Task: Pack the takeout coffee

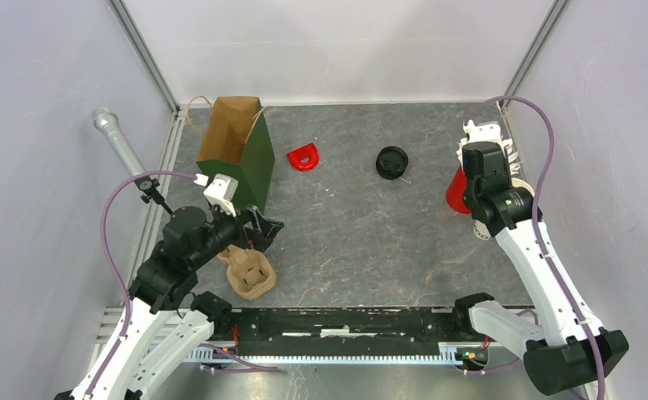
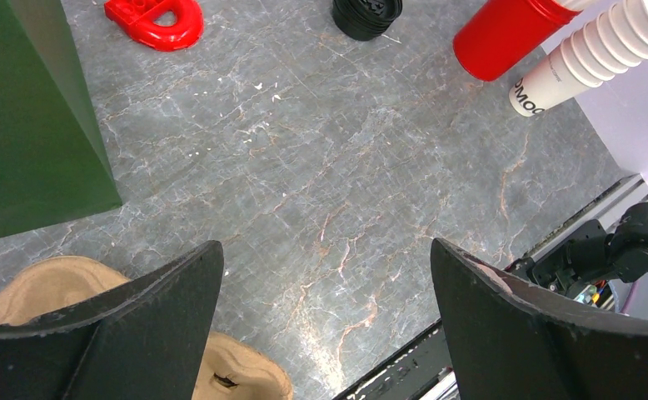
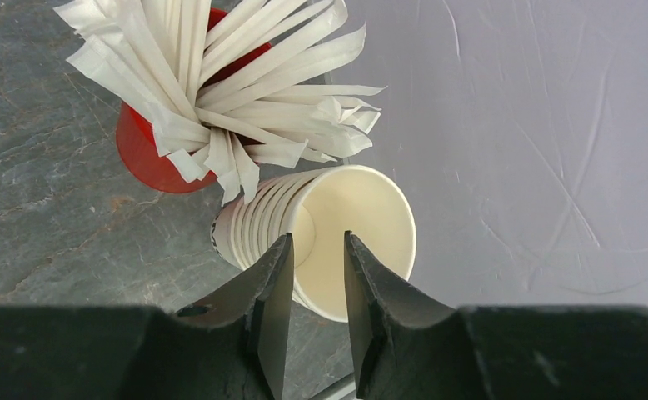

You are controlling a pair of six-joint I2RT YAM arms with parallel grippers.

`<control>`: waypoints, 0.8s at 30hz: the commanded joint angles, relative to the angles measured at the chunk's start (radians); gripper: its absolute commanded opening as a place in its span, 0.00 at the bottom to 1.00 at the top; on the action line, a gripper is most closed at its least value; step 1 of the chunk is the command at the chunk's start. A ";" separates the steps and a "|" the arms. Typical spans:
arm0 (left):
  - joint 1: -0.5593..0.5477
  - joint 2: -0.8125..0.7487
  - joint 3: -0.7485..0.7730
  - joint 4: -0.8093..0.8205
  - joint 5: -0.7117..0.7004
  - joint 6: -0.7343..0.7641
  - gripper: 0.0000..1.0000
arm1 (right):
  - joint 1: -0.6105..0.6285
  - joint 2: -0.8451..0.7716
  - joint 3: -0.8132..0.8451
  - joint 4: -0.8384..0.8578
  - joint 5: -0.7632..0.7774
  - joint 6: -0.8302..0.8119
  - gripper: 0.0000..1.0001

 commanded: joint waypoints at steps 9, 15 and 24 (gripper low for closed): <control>0.004 0.009 -0.002 0.017 0.024 -0.007 1.00 | -0.042 0.012 -0.066 0.074 -0.040 0.004 0.33; 0.004 0.015 -0.002 0.018 0.026 -0.008 1.00 | -0.059 0.014 -0.099 0.118 -0.078 0.003 0.30; 0.004 0.025 -0.002 0.018 0.028 -0.009 1.00 | -0.075 0.006 -0.123 0.138 -0.070 0.005 0.24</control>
